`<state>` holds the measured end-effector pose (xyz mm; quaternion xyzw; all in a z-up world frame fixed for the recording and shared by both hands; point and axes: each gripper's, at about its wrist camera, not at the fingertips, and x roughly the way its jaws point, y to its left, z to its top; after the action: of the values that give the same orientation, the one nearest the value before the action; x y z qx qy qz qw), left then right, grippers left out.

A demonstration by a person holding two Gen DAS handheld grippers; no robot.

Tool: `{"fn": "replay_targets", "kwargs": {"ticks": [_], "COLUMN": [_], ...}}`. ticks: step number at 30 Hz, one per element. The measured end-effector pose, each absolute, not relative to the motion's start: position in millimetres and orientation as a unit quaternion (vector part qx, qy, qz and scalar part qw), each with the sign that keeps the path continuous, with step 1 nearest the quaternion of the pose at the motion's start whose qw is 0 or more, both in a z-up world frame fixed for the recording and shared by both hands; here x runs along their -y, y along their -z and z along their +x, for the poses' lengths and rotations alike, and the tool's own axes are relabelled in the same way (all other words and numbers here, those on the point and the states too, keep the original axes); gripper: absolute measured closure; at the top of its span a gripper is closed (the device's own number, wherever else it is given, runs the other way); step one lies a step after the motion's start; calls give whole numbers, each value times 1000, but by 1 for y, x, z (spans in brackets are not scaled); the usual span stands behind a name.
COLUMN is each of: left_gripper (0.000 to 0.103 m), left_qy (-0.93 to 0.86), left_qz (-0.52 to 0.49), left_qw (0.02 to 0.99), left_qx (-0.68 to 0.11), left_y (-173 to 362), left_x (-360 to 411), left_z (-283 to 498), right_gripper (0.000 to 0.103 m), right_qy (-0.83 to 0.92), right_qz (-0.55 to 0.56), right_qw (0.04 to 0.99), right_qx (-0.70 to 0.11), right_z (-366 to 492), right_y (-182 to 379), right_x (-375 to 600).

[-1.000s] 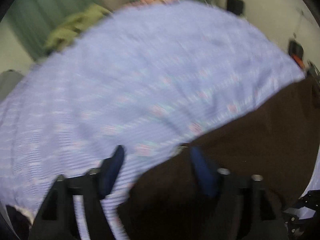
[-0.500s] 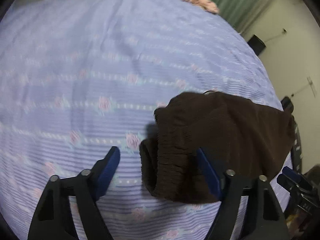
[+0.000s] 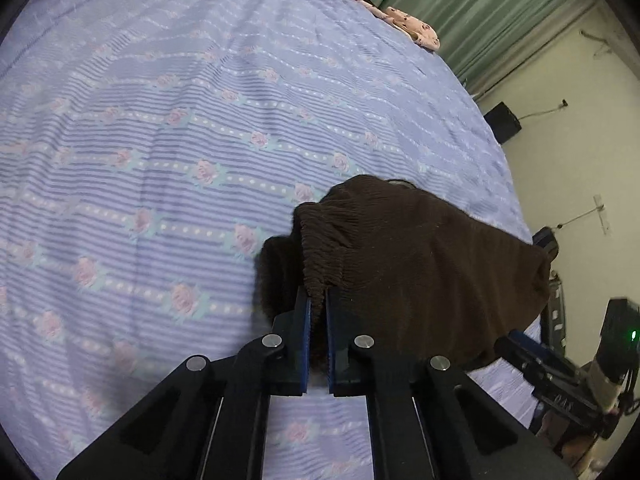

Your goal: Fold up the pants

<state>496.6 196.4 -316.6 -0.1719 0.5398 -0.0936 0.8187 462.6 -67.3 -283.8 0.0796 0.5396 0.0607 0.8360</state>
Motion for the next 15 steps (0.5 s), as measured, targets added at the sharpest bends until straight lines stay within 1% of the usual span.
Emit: {"fn": "replay_targets", "kwargs": {"ticks": [2,5,9,11,13,15], "left_gripper": [95,94,88,81,61,52], "left_qy": [85,62,38,30,6,0], "left_qz": [-163,-167,-128,-91,-23,25], "left_qw": [818,811,811,815,829,848], "left_qx": [-545,-557,-569,-571,-559,-530], "left_y": [321,342,358,353,333,310], "left_x": [-201,-207,-200,-191,-179,-169], "left_z": [496,510,525,527,521,511], "right_gripper": [39,39,40,40,40,40], "right_qy": [-65,-66,-60,-56,-52,-44], "right_qz": [81,76,73,70,72,77], "right_qw": [835,833,832,836,843,851], "right_qx": [-540,-544,-547,-541,-531,-517], "right_z": [459,455,454,452,448,444], "right_y": [285,289,291,287,281,273], "right_x": [67,65,65,67,73,83]}}
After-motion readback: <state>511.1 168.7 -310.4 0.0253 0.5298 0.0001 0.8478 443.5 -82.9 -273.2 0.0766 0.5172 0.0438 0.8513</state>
